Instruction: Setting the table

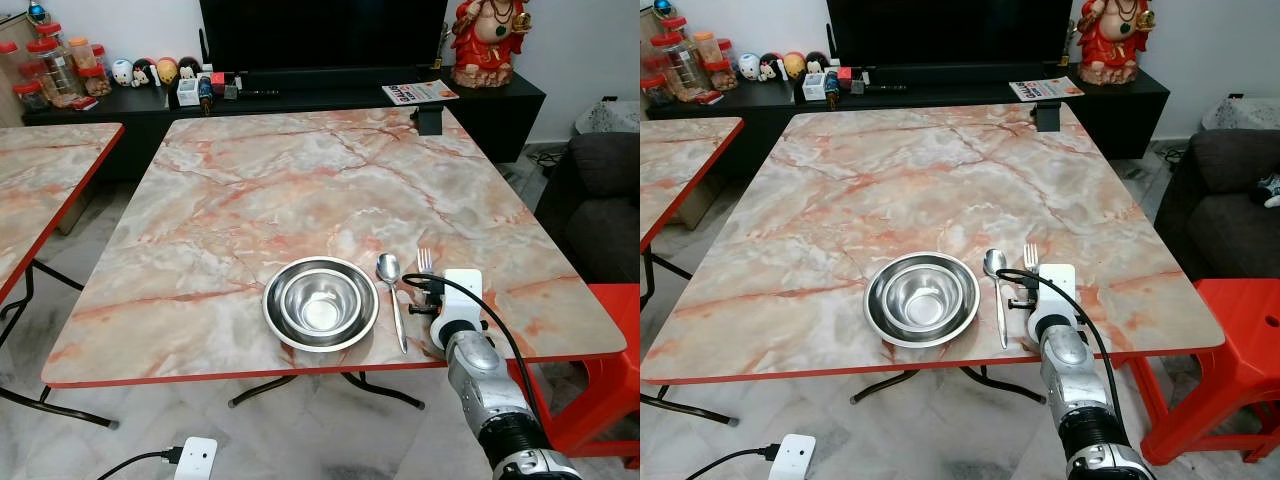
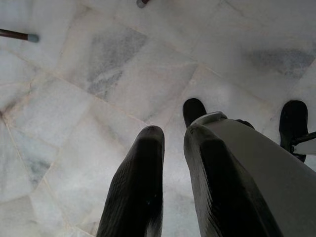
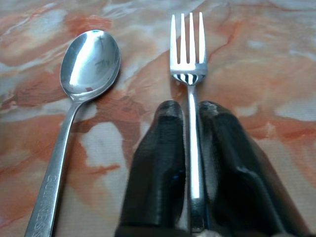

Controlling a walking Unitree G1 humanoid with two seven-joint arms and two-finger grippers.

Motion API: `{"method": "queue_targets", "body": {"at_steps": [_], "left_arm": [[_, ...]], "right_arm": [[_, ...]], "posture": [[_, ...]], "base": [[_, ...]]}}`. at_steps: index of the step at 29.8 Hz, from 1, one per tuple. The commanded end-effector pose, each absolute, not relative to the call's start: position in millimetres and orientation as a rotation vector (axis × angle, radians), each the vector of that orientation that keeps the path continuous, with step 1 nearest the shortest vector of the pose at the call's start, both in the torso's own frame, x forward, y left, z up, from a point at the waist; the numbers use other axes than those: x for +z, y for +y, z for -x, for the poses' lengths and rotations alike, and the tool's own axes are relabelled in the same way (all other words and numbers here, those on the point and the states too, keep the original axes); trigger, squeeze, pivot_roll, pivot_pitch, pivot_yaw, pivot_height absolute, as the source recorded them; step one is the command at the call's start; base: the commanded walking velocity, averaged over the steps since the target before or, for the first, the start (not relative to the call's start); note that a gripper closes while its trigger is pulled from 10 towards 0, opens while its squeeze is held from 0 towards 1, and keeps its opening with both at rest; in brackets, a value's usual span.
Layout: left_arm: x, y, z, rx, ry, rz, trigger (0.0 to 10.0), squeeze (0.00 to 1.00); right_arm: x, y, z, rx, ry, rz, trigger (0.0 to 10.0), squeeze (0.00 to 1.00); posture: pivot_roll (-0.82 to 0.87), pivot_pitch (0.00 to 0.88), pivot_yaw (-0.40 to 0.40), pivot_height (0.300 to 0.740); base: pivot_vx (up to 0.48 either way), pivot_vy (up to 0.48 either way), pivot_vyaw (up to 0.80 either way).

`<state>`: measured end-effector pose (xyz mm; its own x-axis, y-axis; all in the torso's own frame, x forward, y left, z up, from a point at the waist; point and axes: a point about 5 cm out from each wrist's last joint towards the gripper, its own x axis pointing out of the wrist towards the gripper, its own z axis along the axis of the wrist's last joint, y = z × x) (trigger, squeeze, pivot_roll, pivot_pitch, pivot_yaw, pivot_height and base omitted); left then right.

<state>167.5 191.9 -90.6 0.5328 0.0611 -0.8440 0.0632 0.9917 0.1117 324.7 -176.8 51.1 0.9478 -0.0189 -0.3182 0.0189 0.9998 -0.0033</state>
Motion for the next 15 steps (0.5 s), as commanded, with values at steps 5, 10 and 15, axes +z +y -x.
{"method": "queue_targets", "body": {"at_steps": [5,10,15], "left_arm": [[-90.5,196.4,-167.0,0.004,1.025,-0.141,10.0,0.00],[-90.4,196.3,-167.1,0.004,1.024,-0.140,10.0,0.00],[-90.3,196.1,-167.4,0.003,1.024,-0.139,10.0,0.00]], "right_arm": [[53.6,-175.0,-328.3,-0.018,0.317,-0.011,10.0,0.21],[53.8,-175.0,-328.6,-0.017,0.316,-0.008,10.0,0.00],[54.7,-175.1,-329.4,-0.018,0.311,-0.009,10.0,0.00]], "posture": [[-0.07,0.000,0.021,0.740],[-0.07,0.000,0.020,0.740],[-0.07,0.000,0.021,0.740]], "base": [[0.000,0.000,0.00],[0.000,0.000,0.00],[0.000,0.000,0.00]]}}
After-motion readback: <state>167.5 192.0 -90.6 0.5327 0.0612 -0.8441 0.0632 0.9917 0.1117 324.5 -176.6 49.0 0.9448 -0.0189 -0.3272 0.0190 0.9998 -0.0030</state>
